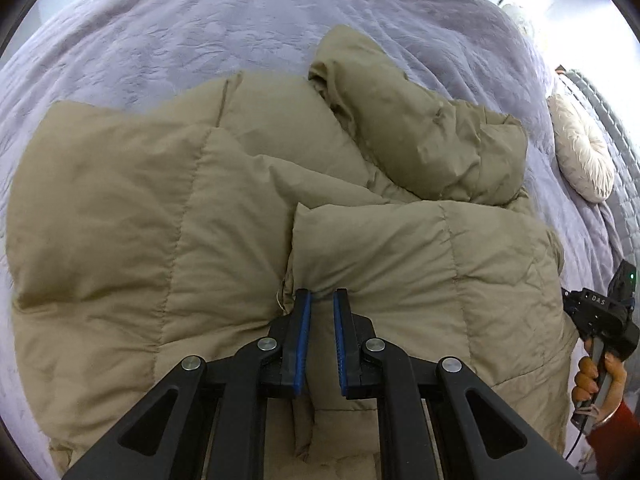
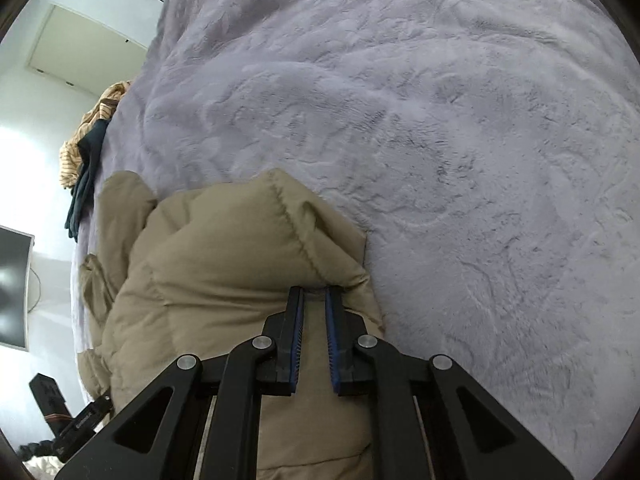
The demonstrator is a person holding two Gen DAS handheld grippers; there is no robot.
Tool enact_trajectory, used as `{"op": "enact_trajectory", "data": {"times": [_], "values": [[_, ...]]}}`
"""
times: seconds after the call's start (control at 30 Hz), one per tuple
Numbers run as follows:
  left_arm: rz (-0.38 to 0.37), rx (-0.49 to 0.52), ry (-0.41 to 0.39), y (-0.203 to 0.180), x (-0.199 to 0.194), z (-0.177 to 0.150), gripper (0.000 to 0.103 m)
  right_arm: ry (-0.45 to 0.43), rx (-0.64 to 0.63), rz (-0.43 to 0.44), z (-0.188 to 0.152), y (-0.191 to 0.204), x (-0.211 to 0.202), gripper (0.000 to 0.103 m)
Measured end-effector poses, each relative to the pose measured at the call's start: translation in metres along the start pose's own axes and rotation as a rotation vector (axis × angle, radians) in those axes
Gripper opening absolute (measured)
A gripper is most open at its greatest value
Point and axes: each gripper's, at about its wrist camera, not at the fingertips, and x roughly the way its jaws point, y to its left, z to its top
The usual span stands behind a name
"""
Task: Fold large clothes
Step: 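Pinch the folded panel edge with the left gripper and smooth it flat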
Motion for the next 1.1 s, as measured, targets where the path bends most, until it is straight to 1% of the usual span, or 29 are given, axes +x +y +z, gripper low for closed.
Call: {"op": "enact_trajectory", "data": {"times": [0.1,0.2,0.3,0.37,0.43,0.53,0.63,0.7,0.77,0.87,0.93,1.1], "values": [[0.027,0.03,-0.011,-0.007,0.004,-0.003,0.013,-0.015,0.005,-0.038,-0.002,0.001,-0.002,0.01],[0.03,0.029,-0.009,-0.007,0.002,-0.002,0.013,-0.023,-0.012,-0.096,-0.003,0.005,-0.01,0.014],[0.045,0.032,-0.01,-0.009,-0.009,0.001,0.013,-0.044,-0.023,-0.145,-0.008,0.01,-0.03,0.014],[0.06,0.047,-0.034,-0.01,-0.024,0.001,0.013,-0.07,-0.05,-0.168,-0.013,0.015,-0.044,0.014],[0.065,0.063,-0.054,-0.01,-0.036,-0.001,0.013,-0.09,-0.091,-0.19,-0.022,0.021,-0.058,0.014],[0.055,0.077,-0.073,-0.009,-0.054,-0.009,0.013,-0.097,-0.146,-0.226,-0.039,0.027,-0.071,0.014],[0.045,0.1,-0.067,-0.012,-0.06,-0.021,0.013,-0.098,-0.193,-0.268,-0.057,0.028,-0.076,0.014],[0.075,0.133,-0.043,-0.014,-0.052,-0.032,0.013,-0.078,-0.209,-0.293,-0.065,0.026,-0.071,0.014],[0.105,0.153,-0.016,-0.015,-0.037,-0.041,0.013,-0.062,-0.208,-0.304,-0.071,0.023,-0.064,0.016],[0.121,0.147,-0.011,-0.01,-0.024,-0.05,0.013,-0.055,-0.216,-0.323,-0.076,0.02,-0.054,0.02],[0.116,0.127,-0.007,-0.007,-0.025,-0.049,0.013,-0.052,-0.21,-0.331,-0.077,0.02,-0.053,0.02],[0.132,0.112,-0.004,-0.004,-0.044,-0.048,0.013,-0.06,-0.165,-0.327,-0.077,0.023,-0.074,0.021]]}}
